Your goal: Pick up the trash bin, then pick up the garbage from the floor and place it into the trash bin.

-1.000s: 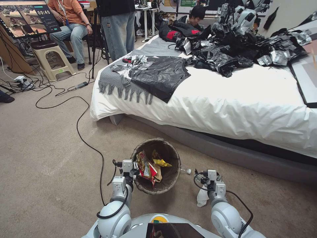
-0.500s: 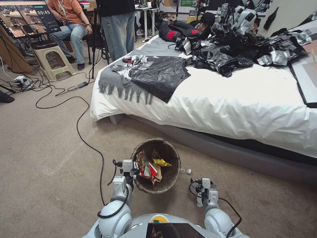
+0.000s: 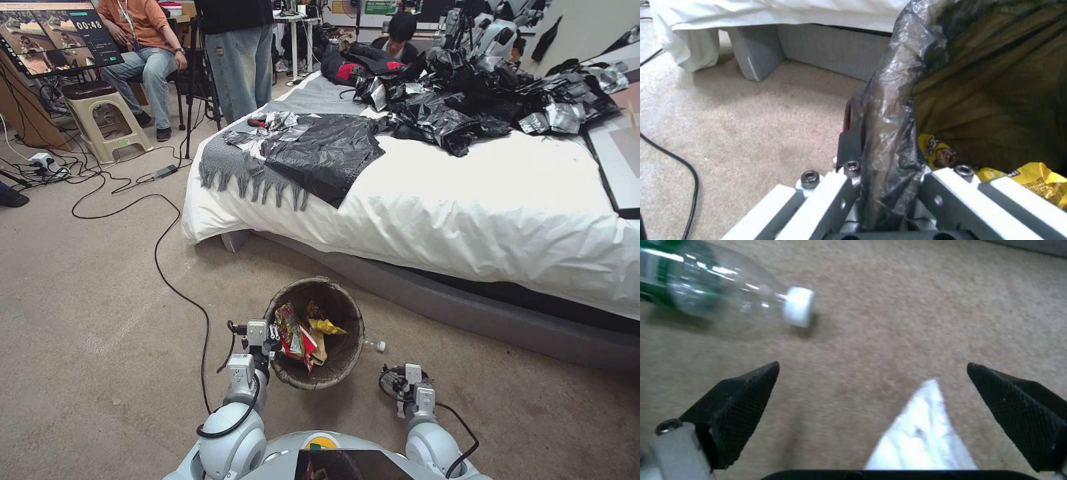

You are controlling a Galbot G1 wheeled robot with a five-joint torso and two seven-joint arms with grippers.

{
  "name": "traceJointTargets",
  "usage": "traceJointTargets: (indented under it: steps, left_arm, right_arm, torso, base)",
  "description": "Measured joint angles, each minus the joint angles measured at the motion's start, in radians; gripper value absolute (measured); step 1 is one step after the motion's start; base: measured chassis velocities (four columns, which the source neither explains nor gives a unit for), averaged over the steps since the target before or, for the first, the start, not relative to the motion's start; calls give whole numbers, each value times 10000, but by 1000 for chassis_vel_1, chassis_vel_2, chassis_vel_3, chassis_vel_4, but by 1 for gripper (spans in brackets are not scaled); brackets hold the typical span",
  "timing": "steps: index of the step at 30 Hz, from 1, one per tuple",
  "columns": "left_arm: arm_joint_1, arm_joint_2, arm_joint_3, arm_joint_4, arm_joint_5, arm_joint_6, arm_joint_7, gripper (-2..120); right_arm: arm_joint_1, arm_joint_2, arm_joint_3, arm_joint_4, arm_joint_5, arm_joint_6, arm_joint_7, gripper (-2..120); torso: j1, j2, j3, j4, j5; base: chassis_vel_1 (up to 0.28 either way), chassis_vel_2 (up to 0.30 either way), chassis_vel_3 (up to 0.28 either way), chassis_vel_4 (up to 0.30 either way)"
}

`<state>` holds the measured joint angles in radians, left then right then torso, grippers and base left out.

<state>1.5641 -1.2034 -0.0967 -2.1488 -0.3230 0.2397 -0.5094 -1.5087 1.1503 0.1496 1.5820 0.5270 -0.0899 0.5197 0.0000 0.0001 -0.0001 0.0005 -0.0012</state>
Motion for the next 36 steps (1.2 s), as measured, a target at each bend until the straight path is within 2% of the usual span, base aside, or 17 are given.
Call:
traceJointTargets:
  steps: [6,12,17,22,36]
  left_arm:
    - [-54,-4,20,36,-13,-3,1,0]
    - [-92,-9,40,50,-27,-3,-2,0]
    - [-139,37,44,50,-74,13,-33,0]
    - [-181,93,38,19,-123,49,-68,0]
    - [-211,38,52,19,-121,78,-85,0]
  right_arm:
    - [-8,7,103,-245,-26,87,171,100]
    - [-99,-41,142,-162,79,66,284,100]
    - [-243,-151,136,188,294,-184,356,100]
    - [-251,-395,45,486,668,-474,392,100]
    - [-92,-1115,97,1027,1652,-1399,365,100]
  torso:
    - [0,-1,1,-2,15]
    - [0,-2,1,-4,14]
    - [0,-2,1,-9,9]
    - [0,-2,1,-9,26]
    - [0,-3,2,-6,14]
  base:
    - [0,0,0,0]
    - [0,0,0,0]
    - [0,0,0,0]
    - [0,0,0,0]
    - [0,0,0,0]
